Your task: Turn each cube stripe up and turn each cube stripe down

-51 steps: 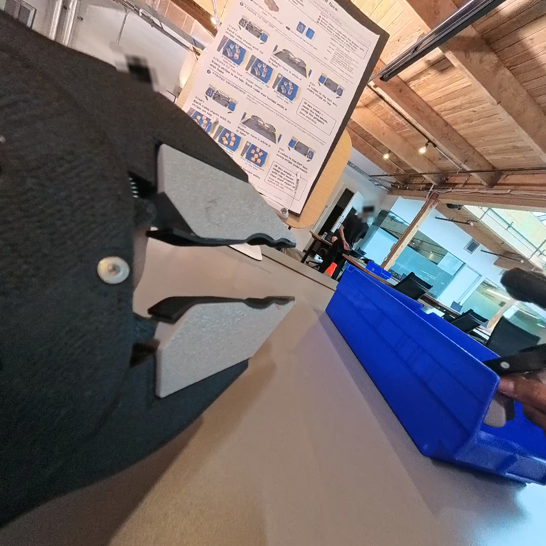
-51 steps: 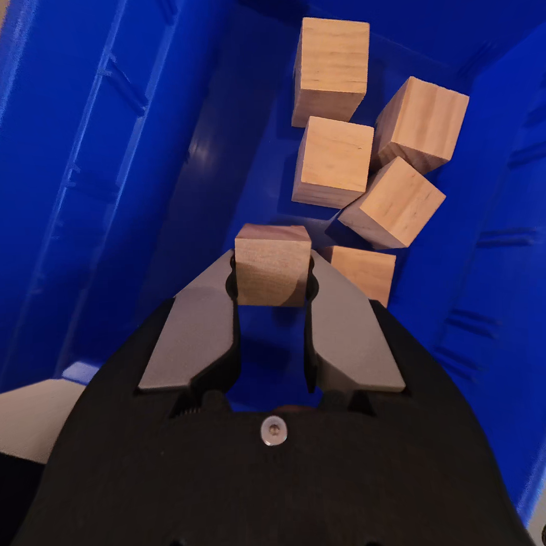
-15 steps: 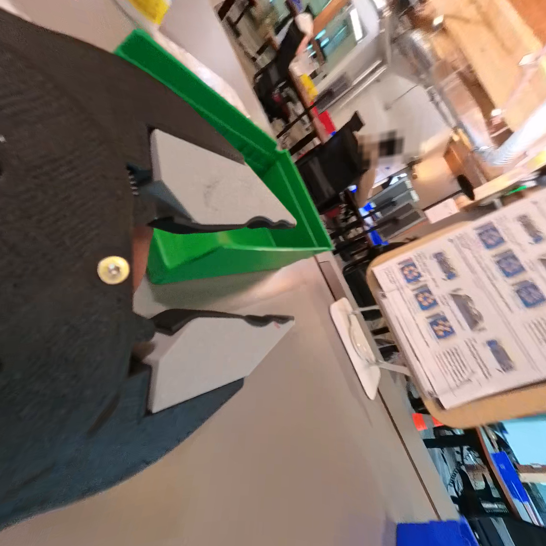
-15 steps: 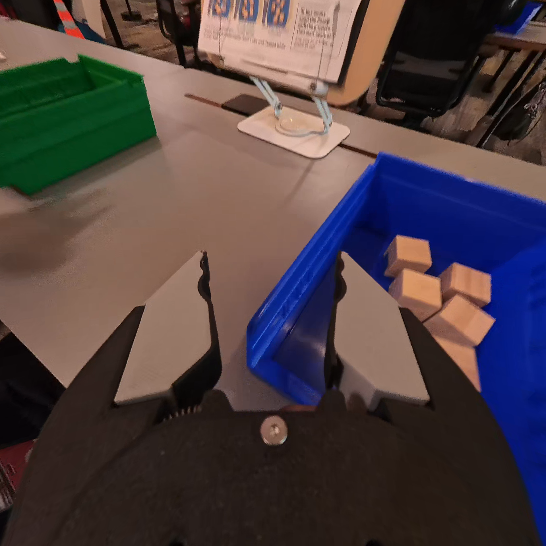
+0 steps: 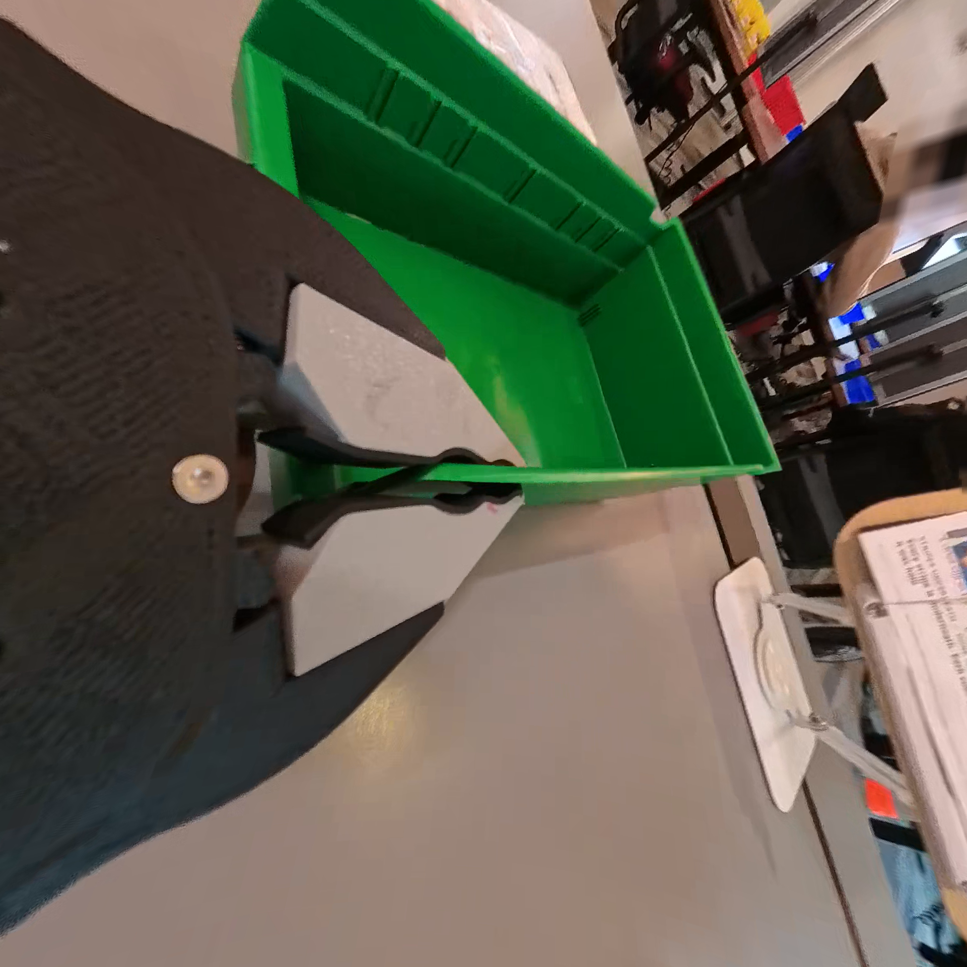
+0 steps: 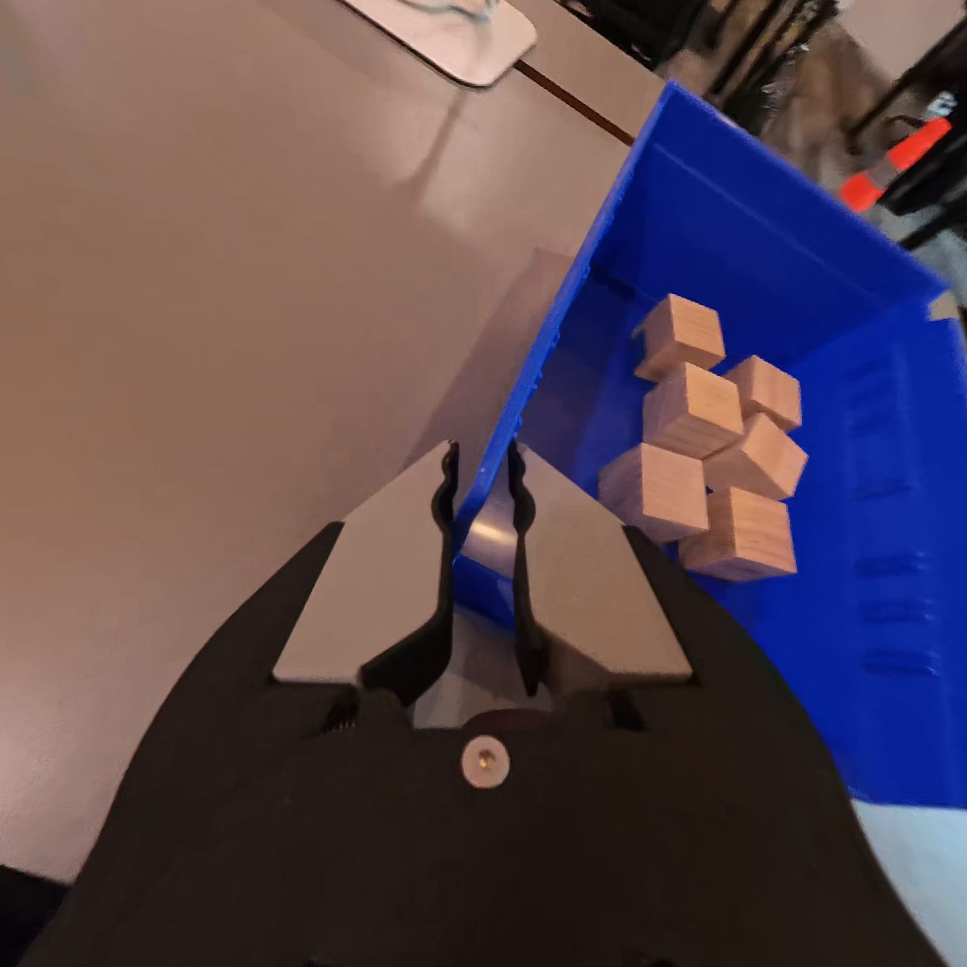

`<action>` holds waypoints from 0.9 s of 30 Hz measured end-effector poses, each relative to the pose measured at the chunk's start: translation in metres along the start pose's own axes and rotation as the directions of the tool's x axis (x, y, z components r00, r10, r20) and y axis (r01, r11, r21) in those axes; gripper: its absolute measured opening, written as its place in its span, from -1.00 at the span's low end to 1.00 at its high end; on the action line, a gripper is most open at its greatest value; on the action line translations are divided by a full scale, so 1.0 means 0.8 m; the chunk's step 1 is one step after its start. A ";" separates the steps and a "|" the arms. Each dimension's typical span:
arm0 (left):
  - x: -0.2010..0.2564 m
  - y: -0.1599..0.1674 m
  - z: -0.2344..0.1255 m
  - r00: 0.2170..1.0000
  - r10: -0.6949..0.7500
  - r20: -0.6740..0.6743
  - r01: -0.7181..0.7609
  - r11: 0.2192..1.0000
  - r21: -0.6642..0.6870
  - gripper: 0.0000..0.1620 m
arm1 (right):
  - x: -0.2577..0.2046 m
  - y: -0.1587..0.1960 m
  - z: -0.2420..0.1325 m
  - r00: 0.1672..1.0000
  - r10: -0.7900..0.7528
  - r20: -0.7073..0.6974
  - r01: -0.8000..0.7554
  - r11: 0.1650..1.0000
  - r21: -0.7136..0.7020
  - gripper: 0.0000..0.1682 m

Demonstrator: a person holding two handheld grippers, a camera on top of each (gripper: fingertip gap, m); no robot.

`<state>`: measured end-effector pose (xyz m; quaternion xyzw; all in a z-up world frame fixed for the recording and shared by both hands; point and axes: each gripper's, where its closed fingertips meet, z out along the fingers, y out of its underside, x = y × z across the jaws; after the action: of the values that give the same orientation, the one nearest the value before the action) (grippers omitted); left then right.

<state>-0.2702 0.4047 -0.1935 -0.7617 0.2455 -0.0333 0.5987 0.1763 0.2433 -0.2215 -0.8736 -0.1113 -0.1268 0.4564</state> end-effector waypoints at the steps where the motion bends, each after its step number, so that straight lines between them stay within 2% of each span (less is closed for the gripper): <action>1: -0.006 -0.006 -0.004 1.000 -0.017 0.003 0.017 1.000 0.012 -0.99 | -0.003 -0.003 0.002 1.000 0.001 -0.011 -0.001 1.000 -0.002 -0.81; 6: -0.024 -0.035 -0.029 0.998 -0.061 0.020 0.060 0.996 0.072 -0.99 | -0.047 -0.025 0.006 0.998 0.029 0.056 -0.032 0.999 0.043 -0.80; 11: -0.030 -0.084 -0.066 0.997 -0.082 0.013 0.079 0.979 0.186 -0.99 | -0.133 -0.071 0.011 0.989 0.029 0.146 -0.041 0.996 0.077 -0.78; 15: -0.041 -0.114 -0.100 0.995 -0.091 0.038 0.078 0.963 0.259 -0.99 | -0.226 -0.120 0.024 0.977 0.013 0.213 -0.035 0.995 0.098 -0.76; 20: -0.064 -0.131 -0.135 0.991 -0.119 0.065 0.091 0.941 0.326 -0.99 | -0.358 -0.185 0.038 0.949 -0.054 0.311 0.009 0.990 0.142 -0.76; 24: -0.087 -0.137 -0.158 0.985 -0.132 0.111 0.084 0.930 0.358 -0.99 | -0.464 -0.243 0.052 0.908 -0.035 0.417 -0.032 0.988 0.154 -0.74; 27: -0.105 -0.142 -0.175 0.978 -0.140 0.156 0.069 0.920 0.387 -0.99 | -0.542 -0.287 0.048 0.845 -0.009 0.534 -0.091 0.983 0.161 -0.63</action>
<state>-0.3538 0.3328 -0.0285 -0.6436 0.1379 -0.0429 0.7516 -0.2992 0.3691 -0.2058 -0.8319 -0.2256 0.1409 0.4871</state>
